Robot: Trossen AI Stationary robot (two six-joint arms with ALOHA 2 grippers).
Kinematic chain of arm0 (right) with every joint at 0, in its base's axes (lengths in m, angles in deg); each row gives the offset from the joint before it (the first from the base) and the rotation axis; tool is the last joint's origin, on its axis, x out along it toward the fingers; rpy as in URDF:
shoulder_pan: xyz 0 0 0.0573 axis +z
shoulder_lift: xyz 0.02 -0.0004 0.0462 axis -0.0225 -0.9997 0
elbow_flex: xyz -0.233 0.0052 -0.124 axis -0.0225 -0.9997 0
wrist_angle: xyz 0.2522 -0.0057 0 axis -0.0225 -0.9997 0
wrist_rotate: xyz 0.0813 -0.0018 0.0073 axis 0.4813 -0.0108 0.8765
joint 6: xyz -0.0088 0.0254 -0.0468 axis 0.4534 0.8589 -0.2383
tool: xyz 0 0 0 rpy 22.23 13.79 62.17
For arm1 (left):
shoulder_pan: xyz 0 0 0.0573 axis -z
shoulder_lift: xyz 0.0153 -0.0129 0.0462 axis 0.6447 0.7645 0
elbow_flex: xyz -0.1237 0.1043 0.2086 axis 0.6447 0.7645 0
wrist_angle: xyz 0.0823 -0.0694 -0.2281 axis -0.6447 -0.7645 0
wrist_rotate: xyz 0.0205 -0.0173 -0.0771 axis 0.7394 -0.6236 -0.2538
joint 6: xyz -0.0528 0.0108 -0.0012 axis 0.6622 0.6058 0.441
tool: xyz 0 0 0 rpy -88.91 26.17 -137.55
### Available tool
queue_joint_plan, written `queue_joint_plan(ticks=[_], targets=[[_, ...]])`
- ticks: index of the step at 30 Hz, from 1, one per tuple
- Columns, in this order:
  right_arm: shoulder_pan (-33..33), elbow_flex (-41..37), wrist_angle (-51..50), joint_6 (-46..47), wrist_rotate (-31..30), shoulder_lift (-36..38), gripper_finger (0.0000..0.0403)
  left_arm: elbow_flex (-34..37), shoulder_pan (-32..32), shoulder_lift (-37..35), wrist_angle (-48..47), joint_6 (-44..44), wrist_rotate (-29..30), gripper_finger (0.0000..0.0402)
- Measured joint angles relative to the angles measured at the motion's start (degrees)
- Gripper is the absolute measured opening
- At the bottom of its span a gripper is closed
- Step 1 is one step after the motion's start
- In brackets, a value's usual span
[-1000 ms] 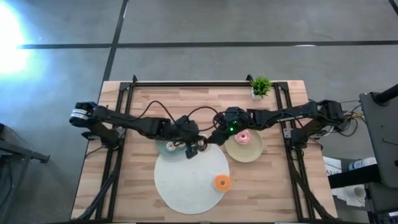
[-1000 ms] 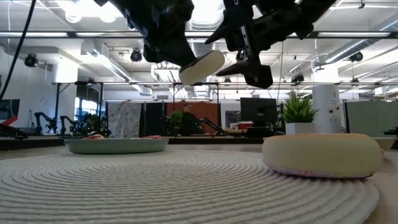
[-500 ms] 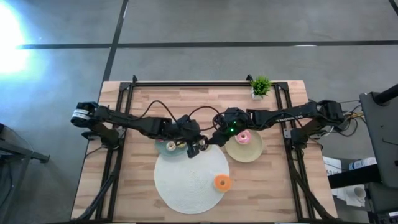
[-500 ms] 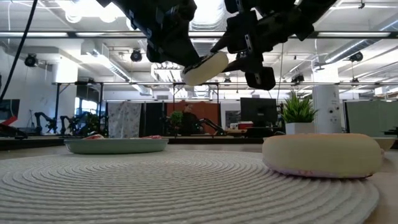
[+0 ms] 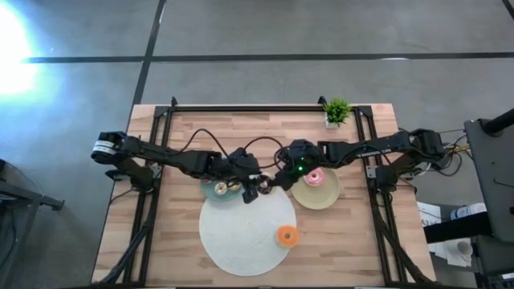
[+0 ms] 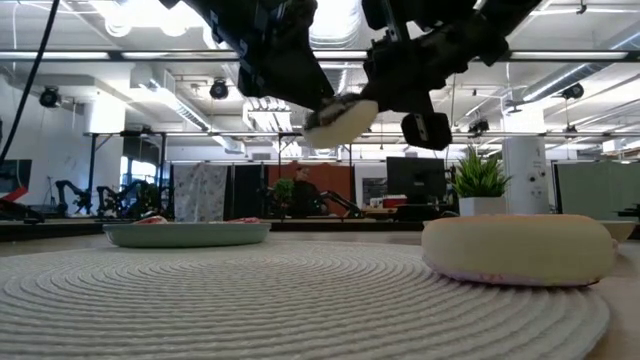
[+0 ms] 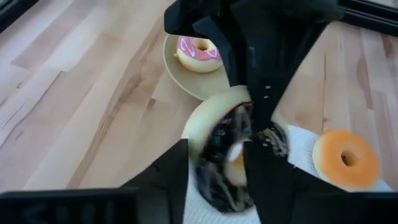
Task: Pick & Place donuts
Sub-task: Put the big black donut on the brown plate
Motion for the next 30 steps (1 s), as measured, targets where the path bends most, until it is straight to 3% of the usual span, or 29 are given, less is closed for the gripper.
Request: queue_joint_plan(ticks=[8,17,25,30], targets=[[-0.1,0.0,-10.9,0.7,-1.4,3.1,0.0014,0.0,0.0,-0.4,-8.4,1.9,0.9,0.0188],[-1.0,-3.3,-44.0,4.3,-4.7,19.8,0.0013,0.0,1.6,-1.1,-13.9,4.4,1.0,0.0193],[-0.9,-18.2,-42.5,19.4,-2.8,36.7,0.0013,0.1,1.7,-1.1,-14.0,4.0,1.1,0.0193],[-0.5,-25.9,-28.9,25.8,-1.9,41.5,0.0013,0.1,1.6,-1.1,-14.0,3.4,2.2,0.0193]])
